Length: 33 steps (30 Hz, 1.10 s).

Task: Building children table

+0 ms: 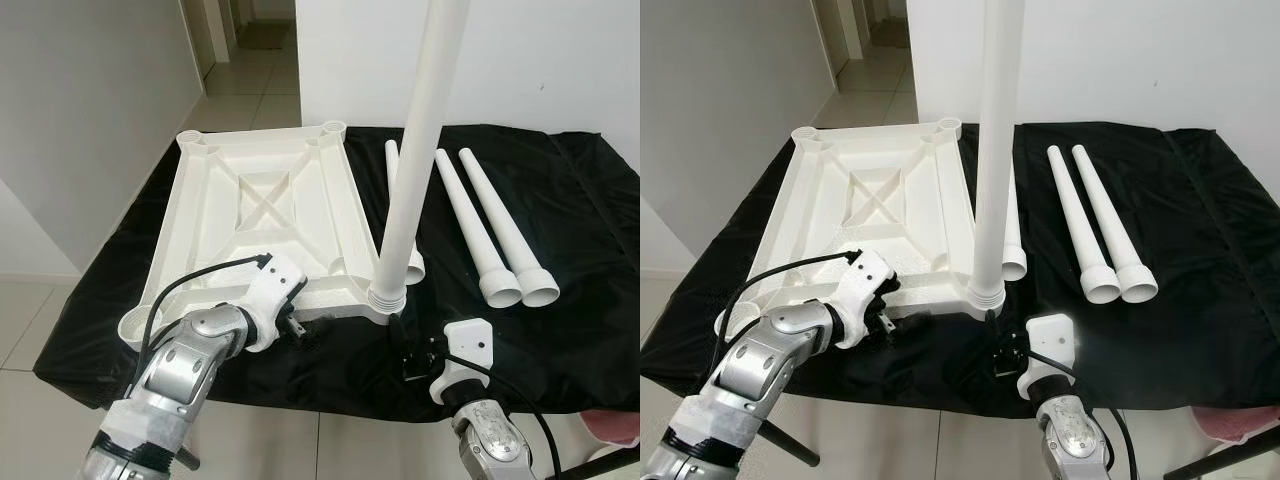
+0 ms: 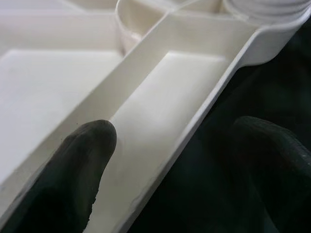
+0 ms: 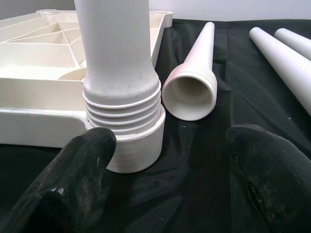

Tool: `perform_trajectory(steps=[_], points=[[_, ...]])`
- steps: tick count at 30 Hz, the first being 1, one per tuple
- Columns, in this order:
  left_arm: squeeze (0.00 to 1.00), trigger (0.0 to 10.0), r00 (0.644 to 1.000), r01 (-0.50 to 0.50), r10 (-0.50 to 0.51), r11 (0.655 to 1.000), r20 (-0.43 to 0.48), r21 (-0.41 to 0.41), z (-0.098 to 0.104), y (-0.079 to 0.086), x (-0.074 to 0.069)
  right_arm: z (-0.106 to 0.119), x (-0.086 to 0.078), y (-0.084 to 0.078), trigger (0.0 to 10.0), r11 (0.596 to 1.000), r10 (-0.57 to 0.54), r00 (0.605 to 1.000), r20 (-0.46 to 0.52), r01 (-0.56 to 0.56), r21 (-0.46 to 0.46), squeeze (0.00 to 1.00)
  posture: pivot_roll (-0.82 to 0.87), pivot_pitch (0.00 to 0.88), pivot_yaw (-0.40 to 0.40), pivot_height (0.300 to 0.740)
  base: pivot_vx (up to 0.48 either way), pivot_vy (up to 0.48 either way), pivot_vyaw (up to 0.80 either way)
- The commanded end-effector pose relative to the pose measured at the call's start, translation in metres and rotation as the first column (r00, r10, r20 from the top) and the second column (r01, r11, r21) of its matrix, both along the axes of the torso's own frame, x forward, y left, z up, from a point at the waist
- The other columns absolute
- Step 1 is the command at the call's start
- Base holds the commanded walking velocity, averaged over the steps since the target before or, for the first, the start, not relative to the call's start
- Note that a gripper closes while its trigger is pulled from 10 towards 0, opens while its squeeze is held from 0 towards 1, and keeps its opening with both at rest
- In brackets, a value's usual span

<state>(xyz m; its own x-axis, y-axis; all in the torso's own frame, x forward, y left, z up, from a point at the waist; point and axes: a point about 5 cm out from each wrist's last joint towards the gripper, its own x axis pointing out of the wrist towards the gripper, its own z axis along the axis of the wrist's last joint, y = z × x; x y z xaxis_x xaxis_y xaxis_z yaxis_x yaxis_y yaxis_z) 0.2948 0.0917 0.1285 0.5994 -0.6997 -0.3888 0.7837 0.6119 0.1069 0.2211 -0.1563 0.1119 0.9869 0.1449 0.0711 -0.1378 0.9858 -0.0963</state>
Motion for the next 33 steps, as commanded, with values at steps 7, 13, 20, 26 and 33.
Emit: perform_trajectory(steps=[7,13,20,26,33], points=[[0.0,10.0,0.966,-0.258,0.257,0.957,0.024,0.134,-0.016,0.02,0.011,0.001,0.001,-0.001,10.0,1.0,0.0,1.0,0.012,0.0,-0.005,0.0,-0.11,0.031,0.071,0.74,0.0,0.0,0.0],[0.0,10.0,0.951,-0.307,0.309,0.938,0.012,0.161,-0.019,0.028,0.015,0.001,0.004,0.0,10.0,1.0,0.005,1.0,0.016,-0.005,-0.007,0.0,-0.11,0.031,0.075,0.74,0.0,0.0,0.0],[0.0,10.0,0.934,-0.351,0.356,0.927,-0.022,0.13,-0.019,0.037,0.019,0.001,0.007,0.003,10.0,1.0,0.005,1.0,0.023,-0.005,-0.004,0.0,-0.11,0.034,0.075,0.74,0.0,0.0,0.0],[0.0,0.0,0.927,-0.369,0.374,0.924,-0.032,0.105,-0.016,0.041,0.019,0.002,0.009,0.003,10.0,1.0,0.001,1.0,0.027,-0.001,-0.002,0.0,-0.11,0.039,0.076,0.74,0.0,0.0,0.0],[0.0,0.0,0.927,-0.371,0.375,0.923,-0.026,0.102,-0.014,0.041,0.018,0.003,0.011,0.001,10.0,1.0,-0.003,1.0,0.031,0.003,-0.007,0.0,-0.1,0.049,0.074,0.74,0.0,0.0,0.0]])
